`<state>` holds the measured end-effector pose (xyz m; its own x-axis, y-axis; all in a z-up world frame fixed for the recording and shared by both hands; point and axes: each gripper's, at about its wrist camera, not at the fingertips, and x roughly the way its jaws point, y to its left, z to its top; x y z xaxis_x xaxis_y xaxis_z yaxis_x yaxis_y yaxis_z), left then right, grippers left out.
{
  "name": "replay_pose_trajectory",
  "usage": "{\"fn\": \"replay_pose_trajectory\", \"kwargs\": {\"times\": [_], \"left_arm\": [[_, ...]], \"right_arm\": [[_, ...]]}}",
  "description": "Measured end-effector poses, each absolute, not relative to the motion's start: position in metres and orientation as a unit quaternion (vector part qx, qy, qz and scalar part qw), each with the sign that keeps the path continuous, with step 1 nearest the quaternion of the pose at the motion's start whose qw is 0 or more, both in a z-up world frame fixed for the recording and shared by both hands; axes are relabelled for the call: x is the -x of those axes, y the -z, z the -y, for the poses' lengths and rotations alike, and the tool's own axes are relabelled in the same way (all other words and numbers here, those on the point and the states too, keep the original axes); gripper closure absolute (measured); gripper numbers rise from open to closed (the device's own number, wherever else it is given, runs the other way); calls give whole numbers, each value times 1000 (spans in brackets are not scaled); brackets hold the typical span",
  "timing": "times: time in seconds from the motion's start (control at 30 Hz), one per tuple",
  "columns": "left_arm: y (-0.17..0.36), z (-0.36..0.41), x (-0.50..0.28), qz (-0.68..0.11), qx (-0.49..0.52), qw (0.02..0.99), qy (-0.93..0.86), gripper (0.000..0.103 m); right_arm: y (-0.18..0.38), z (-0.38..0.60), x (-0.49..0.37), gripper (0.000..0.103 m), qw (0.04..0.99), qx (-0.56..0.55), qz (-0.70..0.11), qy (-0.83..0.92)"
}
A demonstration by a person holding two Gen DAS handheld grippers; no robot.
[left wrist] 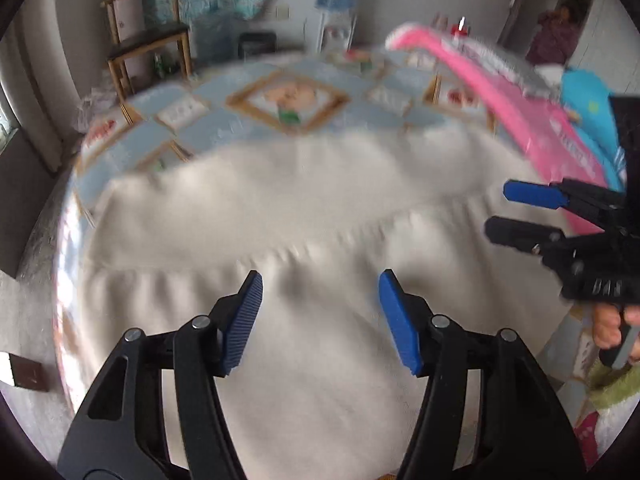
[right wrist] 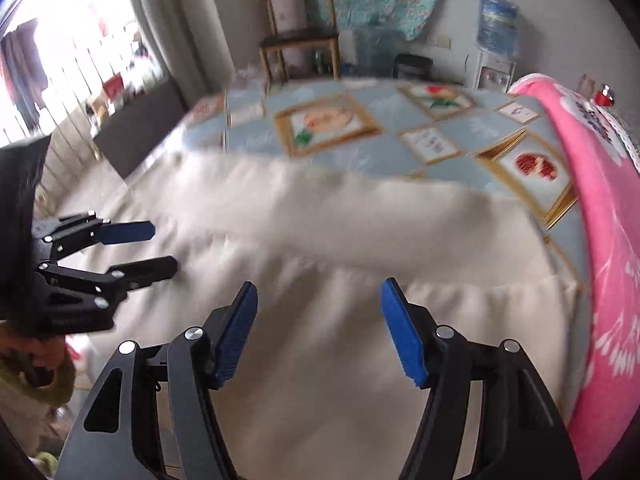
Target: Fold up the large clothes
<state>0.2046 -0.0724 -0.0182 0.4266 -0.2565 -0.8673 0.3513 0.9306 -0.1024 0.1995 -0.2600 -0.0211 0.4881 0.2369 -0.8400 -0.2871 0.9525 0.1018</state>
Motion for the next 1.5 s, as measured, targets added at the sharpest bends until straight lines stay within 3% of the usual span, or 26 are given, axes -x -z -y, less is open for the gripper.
{"fn": "replay_pose_trajectory", "kwargs": {"times": [0.07, 0.3, 0.47, 0.57, 0.63, 0.67, 0.8, 0.97, 1.03, 1.2, 1.37, 1.5], "left_arm": [[32, 74, -200, -496, -60, 851, 164, 45], [0, 46, -145, -469, -53, 863, 180, 45], [24, 20, -129, -471, -33, 866, 166, 45], [9, 15, -123, -472, -12, 866, 165, 45], [-4, -1, -110, -451, 18, 877, 165, 43], [-4, -11, -105, -445, 31, 882, 154, 37], [23, -31, -108, -465, 66, 873, 131, 36], [-4, -22, -84, -445, 57, 884, 133, 36], [-19, -21, -63, -424, 53, 894, 134, 36], [-52, -10, -4, -380, 34, 914, 139, 17], [-77, 12, 37, -335, -29, 937, 94, 7], [-85, 18, 46, -336, -37, 939, 60, 7]], "right_arm": [[51, 246, -198, 39, 852, 71, -504, -128], [4, 281, -130, 39, 887, 65, -448, -84], [33, 324, -109, 39, 882, -3, -469, -55], [11, 324, -99, 39, 884, -5, -465, -41], [-8, 331, -79, 39, 900, -11, -435, -32], [-7, 332, -74, 37, 901, -14, -432, -24], [26, 351, -72, 34, 887, -43, -460, -9], [-8, 331, -49, 33, 897, -29, -441, -10], [-25, 322, -29, 26, 908, -30, -419, -10], [-56, 298, 22, 13, 927, -38, -372, -20], [-68, 277, 52, 7, 934, -42, -355, -7], [-71, 264, 67, 7, 934, -36, -353, 29]]}}
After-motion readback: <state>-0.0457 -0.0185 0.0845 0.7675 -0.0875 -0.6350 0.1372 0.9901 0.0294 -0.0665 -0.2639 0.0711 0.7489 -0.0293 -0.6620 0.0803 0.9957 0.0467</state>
